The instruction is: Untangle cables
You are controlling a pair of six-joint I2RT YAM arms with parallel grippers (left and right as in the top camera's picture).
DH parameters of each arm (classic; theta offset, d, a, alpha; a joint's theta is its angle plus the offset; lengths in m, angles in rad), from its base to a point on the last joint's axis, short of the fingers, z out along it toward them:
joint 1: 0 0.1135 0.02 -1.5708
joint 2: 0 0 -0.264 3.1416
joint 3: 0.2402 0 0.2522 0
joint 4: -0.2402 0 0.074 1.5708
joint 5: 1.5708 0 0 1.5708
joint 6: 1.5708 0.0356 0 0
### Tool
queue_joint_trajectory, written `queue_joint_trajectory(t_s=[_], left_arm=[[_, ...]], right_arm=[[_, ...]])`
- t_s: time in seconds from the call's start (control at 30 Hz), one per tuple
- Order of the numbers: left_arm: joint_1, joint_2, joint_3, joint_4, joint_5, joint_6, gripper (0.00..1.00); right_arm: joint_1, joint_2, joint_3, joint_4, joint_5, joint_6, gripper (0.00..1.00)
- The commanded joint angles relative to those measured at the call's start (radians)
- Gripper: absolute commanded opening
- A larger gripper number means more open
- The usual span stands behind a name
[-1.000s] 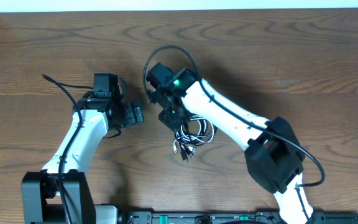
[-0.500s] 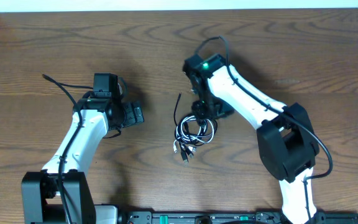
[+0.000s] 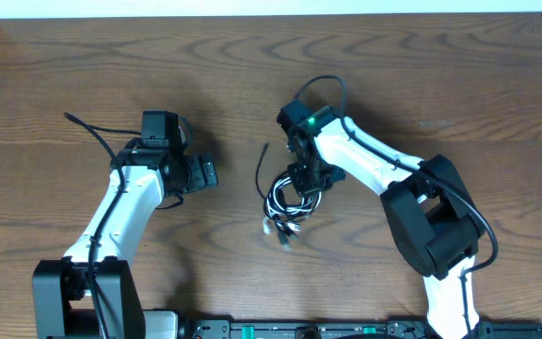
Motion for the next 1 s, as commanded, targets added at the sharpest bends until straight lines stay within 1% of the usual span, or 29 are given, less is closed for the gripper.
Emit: queue_joint_trajectory(t_s=[0.0, 0.13, 0.17, 0.23, 0.4, 0.5, 0.53, 0.63, 0.7, 0.8, 0.87, 0.97], left_arm=[[0.0, 0.002, 0.008, -0.002, -0.012, 0.009, 0.98], [0.0, 0.002, 0.008, -0.002, -0.012, 0.009, 0.98], [0.0, 0.002, 0.008, -0.002, -0.012, 0.009, 0.98], [0.0, 0.002, 0.008, -0.002, -0.01, 0.009, 0.98], [0.0, 0.002, 0.008, -0.003, 0.087, 0.009, 0.98], [0.0, 0.002, 0.008, -0.019, 0.145, 0.009, 0.98], [0.0, 0.002, 0.008, -0.03, 0.153, 0.009, 0.98], [0.0, 0.002, 0.008, -0.034, 0.157, 0.009, 0.98], [0.0, 0.002, 0.008, -0.034, 0.157, 0.009, 0.98], [0.0, 0.002, 0.008, -0.034, 0.157, 0.009, 0.98], [0.0, 0.002, 0.008, -0.035, 0.163, 0.009, 0.98], [0.0, 0.002, 0.008, -0.06, 0.251, 0.01, 0.98]], right_arm=[[0.015, 0.005, -0.032, 0.108, 0.046, -0.138, 0.01], [0.043, 0.005, -0.042, 0.272, 0.046, -0.351, 0.01], [0.055, 0.005, -0.042, 0.321, 0.047, -0.426, 0.01], [0.068, 0.005, -0.042, 0.37, 0.047, -0.497, 0.01], [0.095, 0.005, -0.041, 0.442, 0.071, -0.637, 0.15], [0.102, 0.0, -0.02, 0.451, 0.089, -0.641, 0.3], [0.103, -0.005, -0.01, 0.45, 0.078, -0.638, 0.33], [0.104, -0.047, 0.017, 0.451, 0.064, -0.597, 0.5], [0.103, -0.084, 0.027, 0.451, 0.064, -0.568, 0.59], [0.099, -0.155, 0.028, 0.446, 0.064, -0.491, 0.72], [0.096, -0.203, 0.028, 0.419, 0.056, -0.425, 0.77], [0.086, -0.26, 0.028, 0.342, 0.056, -0.33, 0.86]])
